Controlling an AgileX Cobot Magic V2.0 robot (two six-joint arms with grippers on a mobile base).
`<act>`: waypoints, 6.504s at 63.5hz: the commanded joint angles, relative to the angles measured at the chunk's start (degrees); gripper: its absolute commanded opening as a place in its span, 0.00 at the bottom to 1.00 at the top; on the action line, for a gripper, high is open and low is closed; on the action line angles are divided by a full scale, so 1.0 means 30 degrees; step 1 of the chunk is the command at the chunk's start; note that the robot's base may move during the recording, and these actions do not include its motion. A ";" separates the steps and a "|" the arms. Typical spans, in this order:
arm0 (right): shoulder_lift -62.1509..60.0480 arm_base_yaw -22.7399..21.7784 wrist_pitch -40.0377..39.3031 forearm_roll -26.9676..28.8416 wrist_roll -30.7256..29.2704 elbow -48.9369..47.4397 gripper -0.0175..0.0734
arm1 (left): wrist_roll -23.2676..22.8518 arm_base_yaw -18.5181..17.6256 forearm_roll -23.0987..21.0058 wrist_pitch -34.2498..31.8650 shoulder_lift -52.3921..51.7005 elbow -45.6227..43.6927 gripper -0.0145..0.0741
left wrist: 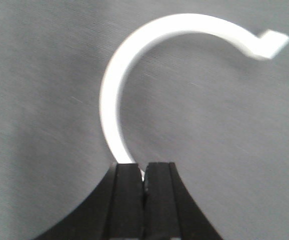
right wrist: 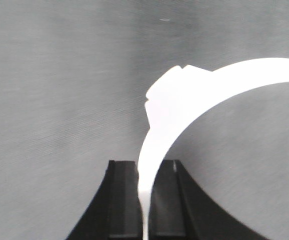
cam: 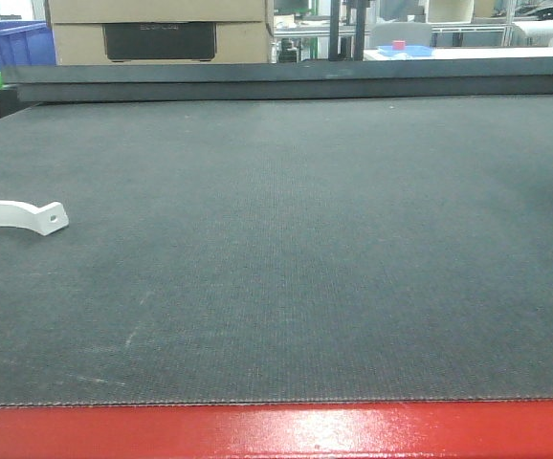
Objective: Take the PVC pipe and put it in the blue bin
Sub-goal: 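Close left and right grippers on opposite sides of the white clamp, then lift the white clamp off the table with both grippers, then drive the base away from the table holding the clamp in both grippers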
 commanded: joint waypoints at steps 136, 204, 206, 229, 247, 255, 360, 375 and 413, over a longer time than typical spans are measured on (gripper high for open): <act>-1.2075 -0.0132 -1.3014 0.2078 -0.3119 0.7429 0.01 | 0.4428 0.1667 -0.7817 -1.2376 -0.9323 0.6409 0.04; -2.1230 0.4867 -1.8411 0.1111 -0.3639 1.3392 0.01 | 0.4720 -0.1087 -0.7486 -1.7388 -1.7867 1.1472 0.04; -2.1230 0.4867 -1.8411 0.1111 -0.3639 1.3392 0.01 | 0.4720 -0.1087 -0.7486 -1.7388 -1.7867 1.1472 0.04; -2.1230 0.4867 -1.8380 0.1111 -0.3639 1.3392 0.01 | 0.4720 -0.1087 -0.7486 -1.7388 -1.7867 1.1472 0.04; -2.1230 0.4867 -1.8380 0.1111 -0.3639 1.3392 0.01 | 0.4720 -0.1087 -0.7486 -1.7388 -1.7867 1.1472 0.04; -2.1230 0.4867 -1.8380 0.1111 -0.3639 1.3392 0.01 | 0.4720 -0.1087 -0.7486 -1.7388 -1.7867 1.1472 0.04; -2.1230 0.4867 -1.8380 0.1111 -0.3639 1.3392 0.01 | 0.4720 0.2278 -0.7486 -1.7539 -1.7867 1.1472 0.04; -2.1230 0.4867 -1.8380 0.1111 -0.3639 1.3392 0.01 | 0.4720 0.1600 -0.7486 -1.7539 -1.7867 1.1472 0.04; -2.1230 0.4867 -1.8380 0.1111 -0.3639 1.3392 0.01 | 0.4720 -0.1274 -0.7486 -1.7539 -1.7867 1.1472 0.04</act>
